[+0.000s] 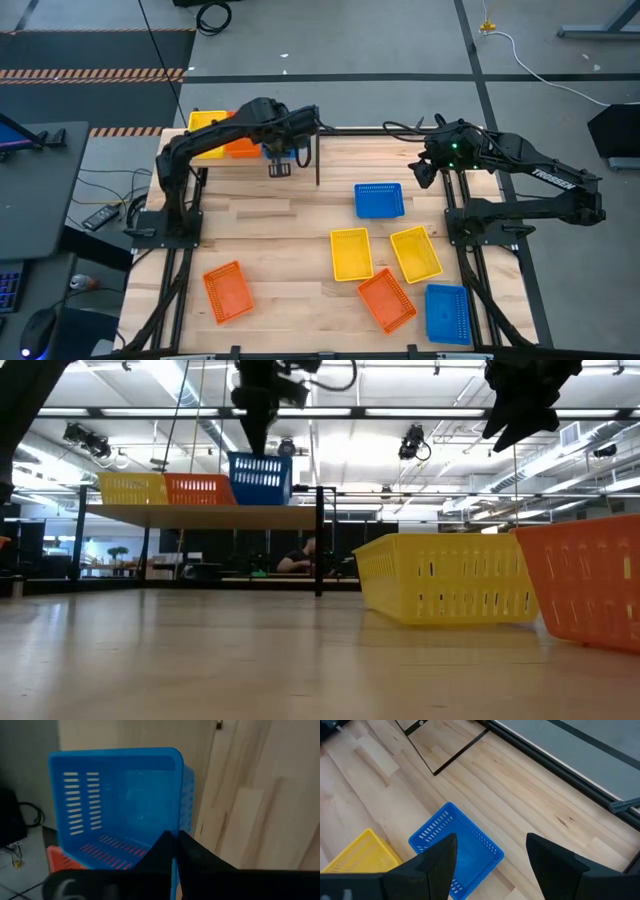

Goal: Stack baskets on shelf by color
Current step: Put the bottom left blue bin on the shelf

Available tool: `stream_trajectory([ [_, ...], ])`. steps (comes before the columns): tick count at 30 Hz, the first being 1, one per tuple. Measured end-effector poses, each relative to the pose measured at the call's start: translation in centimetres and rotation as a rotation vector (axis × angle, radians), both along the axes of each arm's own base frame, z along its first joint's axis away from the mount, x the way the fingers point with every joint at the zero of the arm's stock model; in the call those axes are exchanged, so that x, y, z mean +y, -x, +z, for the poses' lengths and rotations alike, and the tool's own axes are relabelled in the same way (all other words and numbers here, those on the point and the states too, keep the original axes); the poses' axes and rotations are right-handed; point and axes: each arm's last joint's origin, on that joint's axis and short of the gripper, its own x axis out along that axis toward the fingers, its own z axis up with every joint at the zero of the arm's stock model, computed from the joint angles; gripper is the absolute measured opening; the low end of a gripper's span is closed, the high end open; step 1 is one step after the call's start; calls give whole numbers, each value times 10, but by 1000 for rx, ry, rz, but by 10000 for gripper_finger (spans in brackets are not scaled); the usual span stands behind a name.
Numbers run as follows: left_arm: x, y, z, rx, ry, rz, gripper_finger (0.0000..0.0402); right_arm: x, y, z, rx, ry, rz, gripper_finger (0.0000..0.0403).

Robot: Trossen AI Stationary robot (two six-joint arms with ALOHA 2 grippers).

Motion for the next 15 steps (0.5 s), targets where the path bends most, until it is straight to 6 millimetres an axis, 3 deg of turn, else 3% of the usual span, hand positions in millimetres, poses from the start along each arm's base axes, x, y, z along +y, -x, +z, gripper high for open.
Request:
stream_trajectory([
  [4, 0, -7, -12, -16, -7, -20, 12, 0, 0, 0, -1, -4, 4, 244],
  [15, -6, -19, -10, -88, -40, -92, 13, 0, 0, 0, 0, -2, 7, 244],
])
